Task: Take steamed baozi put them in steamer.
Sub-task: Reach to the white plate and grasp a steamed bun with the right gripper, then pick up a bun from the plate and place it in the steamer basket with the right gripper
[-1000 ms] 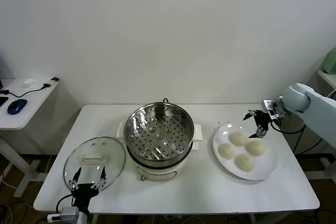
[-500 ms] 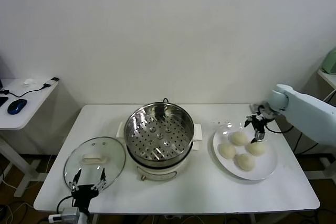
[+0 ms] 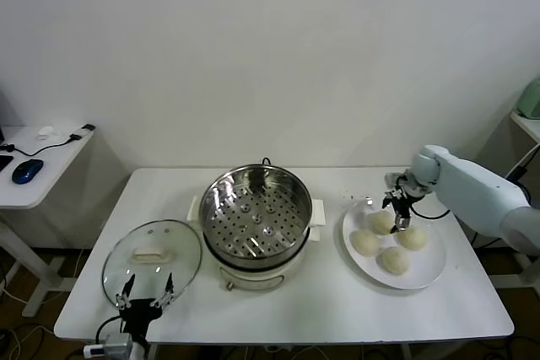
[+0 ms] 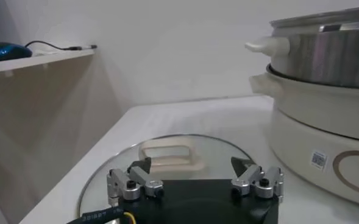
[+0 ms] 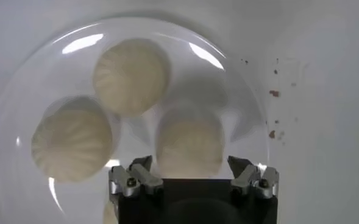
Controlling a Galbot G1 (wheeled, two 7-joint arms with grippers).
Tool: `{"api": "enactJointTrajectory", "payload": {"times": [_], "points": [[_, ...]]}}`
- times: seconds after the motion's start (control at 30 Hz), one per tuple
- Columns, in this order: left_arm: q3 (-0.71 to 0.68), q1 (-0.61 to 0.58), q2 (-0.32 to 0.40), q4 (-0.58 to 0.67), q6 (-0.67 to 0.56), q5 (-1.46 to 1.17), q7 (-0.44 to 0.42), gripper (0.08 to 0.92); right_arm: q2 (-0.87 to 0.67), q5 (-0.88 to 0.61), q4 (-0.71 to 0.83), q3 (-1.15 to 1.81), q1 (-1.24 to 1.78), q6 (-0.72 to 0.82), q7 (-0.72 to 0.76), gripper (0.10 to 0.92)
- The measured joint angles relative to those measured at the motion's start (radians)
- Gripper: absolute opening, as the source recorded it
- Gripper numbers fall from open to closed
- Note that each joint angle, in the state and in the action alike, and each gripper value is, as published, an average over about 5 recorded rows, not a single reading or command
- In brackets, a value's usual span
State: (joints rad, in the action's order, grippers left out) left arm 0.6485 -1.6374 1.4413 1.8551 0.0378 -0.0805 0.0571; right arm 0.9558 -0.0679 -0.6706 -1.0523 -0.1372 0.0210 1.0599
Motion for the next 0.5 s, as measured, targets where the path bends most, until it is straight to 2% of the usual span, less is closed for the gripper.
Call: {"api": "enactJointTrajectory", "payload": {"times": [0.13, 0.23, 0.5], "points": [[0.0, -0.002, 0.0, -0.001, 0.0, 0.002, 0.002, 0.823, 0.006, 0.004, 0.008, 0.008, 0.003, 0.0, 0.002, 0.672], [-0.002, -0.004, 0.0, 0.001, 0.0, 0.005, 0.003, 0.823, 0.005, 0.002, 0.004, 0.008, -0.002, 0.001, 0.006, 0.633], [-0.003, -0.009, 0.0, 0.015, 0.002, 0.01, 0.006, 0.823, -0.008, -0.059, -0.08, -0.061, -0.124, -0.011, 0.028, 0.621]]}}
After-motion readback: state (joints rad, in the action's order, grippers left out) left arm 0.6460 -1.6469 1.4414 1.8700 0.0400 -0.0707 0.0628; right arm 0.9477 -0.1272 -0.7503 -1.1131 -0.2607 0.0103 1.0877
